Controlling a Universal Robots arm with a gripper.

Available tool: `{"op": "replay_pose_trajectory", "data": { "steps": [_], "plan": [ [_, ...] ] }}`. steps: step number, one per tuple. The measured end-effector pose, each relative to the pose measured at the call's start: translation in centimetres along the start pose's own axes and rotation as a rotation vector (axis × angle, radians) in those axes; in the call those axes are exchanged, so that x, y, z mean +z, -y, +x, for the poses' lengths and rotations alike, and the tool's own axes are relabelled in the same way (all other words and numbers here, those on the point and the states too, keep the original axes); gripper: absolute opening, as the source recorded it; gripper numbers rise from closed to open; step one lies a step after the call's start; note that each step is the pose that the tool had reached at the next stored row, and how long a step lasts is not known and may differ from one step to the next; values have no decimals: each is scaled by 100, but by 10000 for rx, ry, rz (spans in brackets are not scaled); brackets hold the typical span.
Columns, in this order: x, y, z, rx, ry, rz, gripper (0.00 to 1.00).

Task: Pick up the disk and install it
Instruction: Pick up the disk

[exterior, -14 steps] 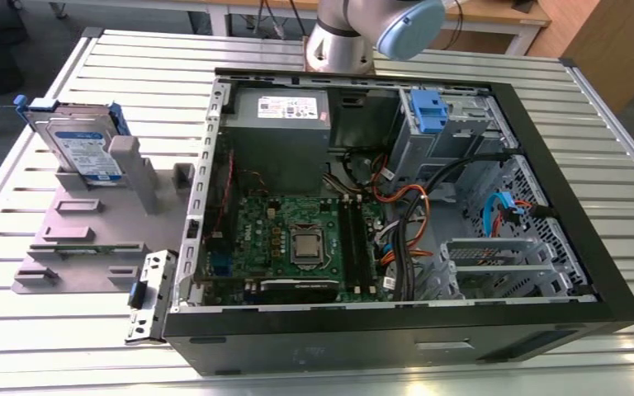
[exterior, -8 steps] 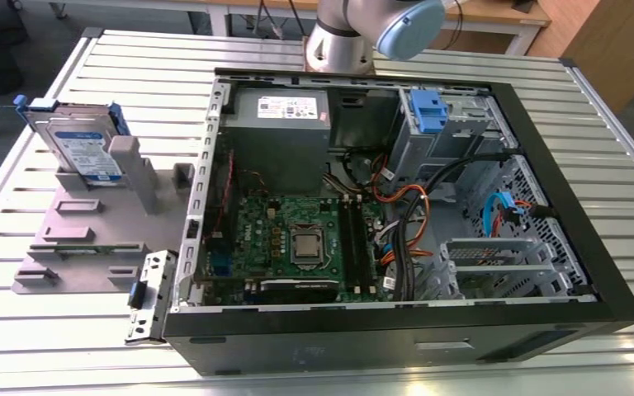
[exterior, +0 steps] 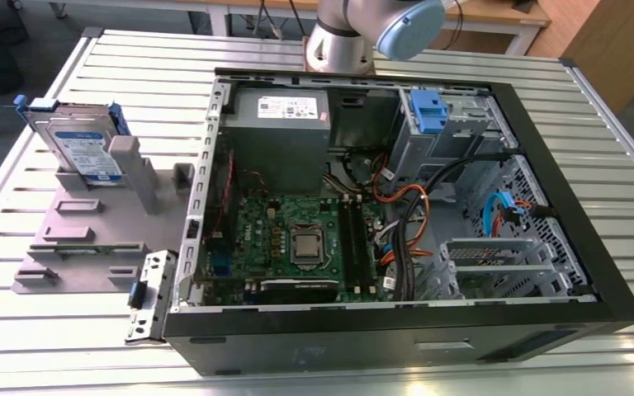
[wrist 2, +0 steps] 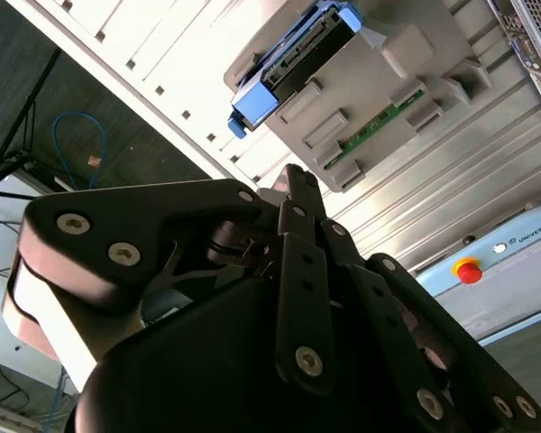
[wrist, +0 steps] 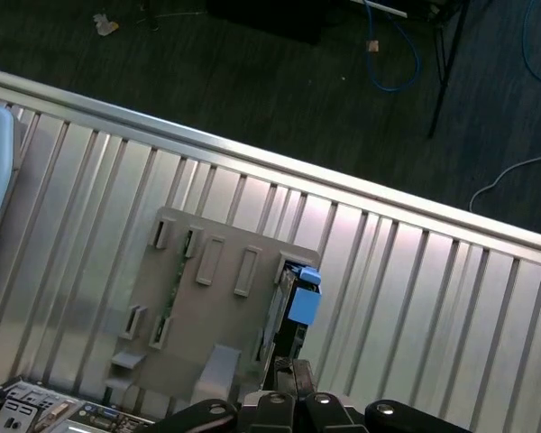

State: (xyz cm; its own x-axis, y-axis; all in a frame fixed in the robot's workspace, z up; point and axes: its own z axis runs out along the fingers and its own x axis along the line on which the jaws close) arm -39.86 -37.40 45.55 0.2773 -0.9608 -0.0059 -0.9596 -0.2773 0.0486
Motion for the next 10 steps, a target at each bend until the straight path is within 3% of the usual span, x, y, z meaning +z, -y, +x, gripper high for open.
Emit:
{"op": "replay_pose_trajectory", "data": {
  "steps": [10],
  "plan": [
    [34,2,0,0,0,20,11]
  ]
}}
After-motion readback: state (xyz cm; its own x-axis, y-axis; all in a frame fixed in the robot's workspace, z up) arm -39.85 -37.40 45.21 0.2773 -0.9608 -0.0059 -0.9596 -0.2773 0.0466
